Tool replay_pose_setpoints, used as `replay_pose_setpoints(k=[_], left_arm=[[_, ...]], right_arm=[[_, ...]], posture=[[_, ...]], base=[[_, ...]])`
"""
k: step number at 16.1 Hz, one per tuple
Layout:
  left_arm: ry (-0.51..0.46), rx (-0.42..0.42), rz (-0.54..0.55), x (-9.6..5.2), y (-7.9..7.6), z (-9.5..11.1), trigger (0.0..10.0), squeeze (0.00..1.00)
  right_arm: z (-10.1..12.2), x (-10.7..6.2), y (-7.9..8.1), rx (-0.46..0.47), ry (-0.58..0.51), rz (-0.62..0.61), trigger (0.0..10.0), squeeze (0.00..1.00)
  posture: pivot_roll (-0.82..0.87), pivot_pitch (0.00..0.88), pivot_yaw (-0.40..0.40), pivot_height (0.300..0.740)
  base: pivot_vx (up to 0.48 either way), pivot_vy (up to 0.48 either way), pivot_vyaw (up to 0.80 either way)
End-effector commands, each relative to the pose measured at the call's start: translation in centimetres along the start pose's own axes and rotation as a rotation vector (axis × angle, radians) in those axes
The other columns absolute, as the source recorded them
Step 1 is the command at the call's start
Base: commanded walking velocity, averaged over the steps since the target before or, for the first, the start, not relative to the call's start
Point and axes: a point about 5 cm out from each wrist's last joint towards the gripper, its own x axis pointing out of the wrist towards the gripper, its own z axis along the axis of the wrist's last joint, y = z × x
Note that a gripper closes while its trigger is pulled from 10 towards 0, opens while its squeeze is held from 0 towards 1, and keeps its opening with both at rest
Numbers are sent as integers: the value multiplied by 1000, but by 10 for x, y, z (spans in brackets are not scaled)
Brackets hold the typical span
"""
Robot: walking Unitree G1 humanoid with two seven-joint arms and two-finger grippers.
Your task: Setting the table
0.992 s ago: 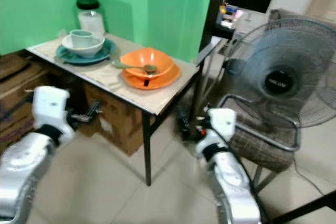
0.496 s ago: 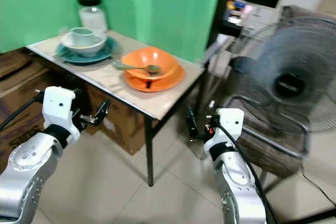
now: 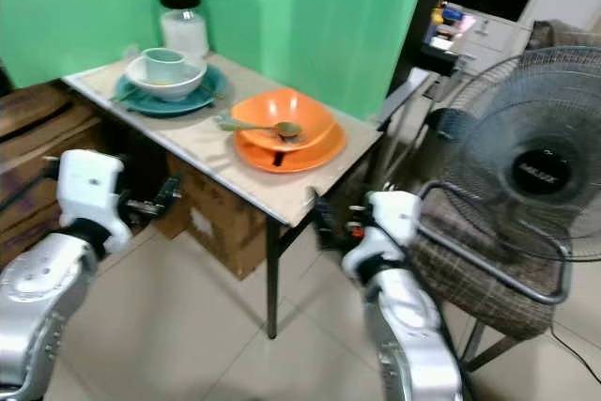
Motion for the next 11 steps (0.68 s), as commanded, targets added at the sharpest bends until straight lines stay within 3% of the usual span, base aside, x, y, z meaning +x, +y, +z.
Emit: replay_pose_setpoints(k=[1,8,11], left_arm=[[-13,-8,-32,4,-9,4,10000,1000],[-36,-58,2,5,-14,7,10000,1000],[-36,-52,-2,6,-11,10,10000,1000]], right_arm=[[4,-2,-12,-20,-4,-35,10000,0],[17,3,-14,-87,1,18,10000,0],[15,0,-10,-110,20,38,10000,0]], posture=[[86,0,-41,740],[59,0,-100,740],[58,0,-79,740]], base=[[274,0,0],[273,0,0],[273,0,710]])
